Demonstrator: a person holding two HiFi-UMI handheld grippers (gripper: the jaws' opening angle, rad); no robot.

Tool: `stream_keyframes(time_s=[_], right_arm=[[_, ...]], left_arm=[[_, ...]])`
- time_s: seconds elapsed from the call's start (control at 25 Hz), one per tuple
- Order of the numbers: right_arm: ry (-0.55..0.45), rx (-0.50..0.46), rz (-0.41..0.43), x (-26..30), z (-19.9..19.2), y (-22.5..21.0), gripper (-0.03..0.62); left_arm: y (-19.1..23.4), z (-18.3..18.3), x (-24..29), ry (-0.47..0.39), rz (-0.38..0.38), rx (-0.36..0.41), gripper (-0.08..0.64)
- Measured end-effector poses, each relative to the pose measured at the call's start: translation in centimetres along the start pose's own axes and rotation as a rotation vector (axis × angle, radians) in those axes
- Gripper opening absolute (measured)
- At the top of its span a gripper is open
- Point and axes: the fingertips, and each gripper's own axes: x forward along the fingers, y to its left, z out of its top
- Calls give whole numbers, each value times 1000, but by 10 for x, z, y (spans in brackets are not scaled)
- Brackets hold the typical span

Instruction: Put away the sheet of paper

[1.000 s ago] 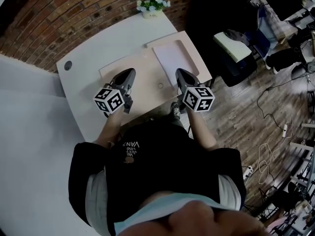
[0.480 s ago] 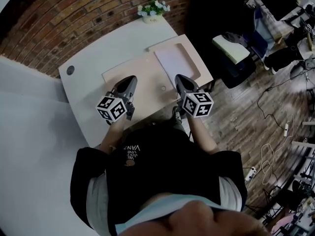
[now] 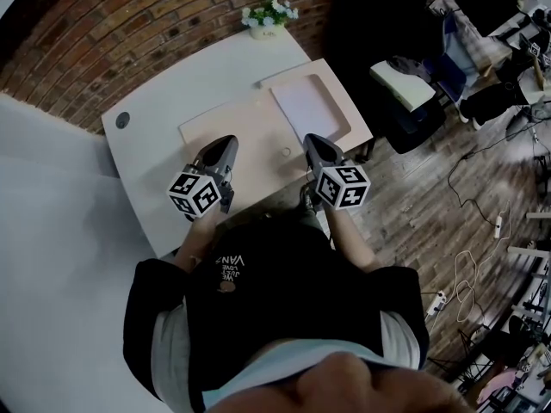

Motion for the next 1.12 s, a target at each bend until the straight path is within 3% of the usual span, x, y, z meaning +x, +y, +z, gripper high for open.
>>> stream_keyframes(time_s=[1.12], right_arm=[[4, -23, 0, -8, 0, 0, -3]], left_arm=[[-6, -3, -3, -5, 19, 1, 2]])
